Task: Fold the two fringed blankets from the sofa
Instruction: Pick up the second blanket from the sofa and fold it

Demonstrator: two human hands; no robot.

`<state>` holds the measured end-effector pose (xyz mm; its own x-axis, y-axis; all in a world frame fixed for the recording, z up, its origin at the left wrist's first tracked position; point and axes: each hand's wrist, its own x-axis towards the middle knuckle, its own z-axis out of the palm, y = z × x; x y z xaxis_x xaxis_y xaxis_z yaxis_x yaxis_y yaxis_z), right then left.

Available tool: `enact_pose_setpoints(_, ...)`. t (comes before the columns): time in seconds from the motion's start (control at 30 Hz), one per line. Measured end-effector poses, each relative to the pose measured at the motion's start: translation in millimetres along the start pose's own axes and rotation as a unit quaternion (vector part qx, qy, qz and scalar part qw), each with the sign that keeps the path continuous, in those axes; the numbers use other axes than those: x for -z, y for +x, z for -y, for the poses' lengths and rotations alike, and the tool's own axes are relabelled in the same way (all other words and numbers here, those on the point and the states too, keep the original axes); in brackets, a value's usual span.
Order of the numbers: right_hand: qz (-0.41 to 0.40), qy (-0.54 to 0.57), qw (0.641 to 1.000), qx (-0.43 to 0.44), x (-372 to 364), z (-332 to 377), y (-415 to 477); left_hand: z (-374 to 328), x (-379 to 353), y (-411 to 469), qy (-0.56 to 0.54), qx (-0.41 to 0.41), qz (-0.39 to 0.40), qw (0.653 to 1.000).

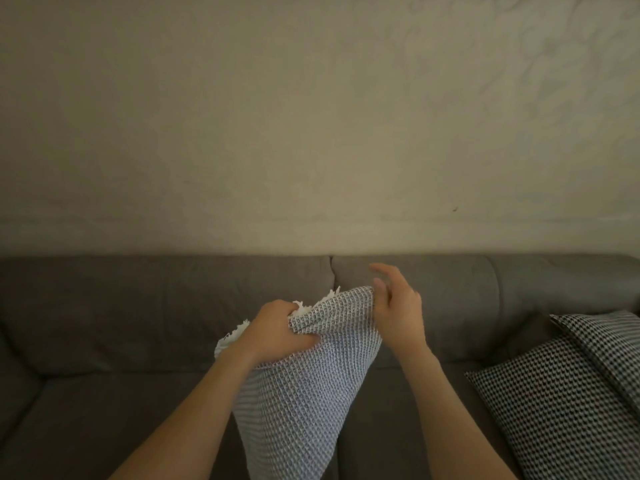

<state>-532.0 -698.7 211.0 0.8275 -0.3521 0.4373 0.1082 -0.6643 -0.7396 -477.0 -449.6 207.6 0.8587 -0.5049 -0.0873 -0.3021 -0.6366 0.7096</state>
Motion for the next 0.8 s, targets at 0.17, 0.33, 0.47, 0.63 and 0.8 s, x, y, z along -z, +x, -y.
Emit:
enact_pose_setpoints(0.17,0.133,0.42,0.86,-0.256,11,11,-2,3,1,-2,0.002,0.006,-0.037,0.999)
enact_pose_setpoints(0.33,0.187,0.426,0.85,-0.248,7,13,-10,-5,0,-2,0.022,-0.01,-0.036,0.999)
enact_pose_setpoints(0.47,0.139,0.322,0.906,-0.236,-6,22,-17,-13,-2,-4,0.026,-0.026,-0.028,0.999)
enact_pose_setpoints(0.63,0.077,0.236,0.943,-0.22,-8,28,-18,-7,-1,-8,0.034,-0.017,-0.04,0.998)
enact_pose_setpoints(0.8,0.009,0.279,0.924,-0.263,7,14,-10,-2,-1,-11,0.03,-0.009,-0.097,0.995)
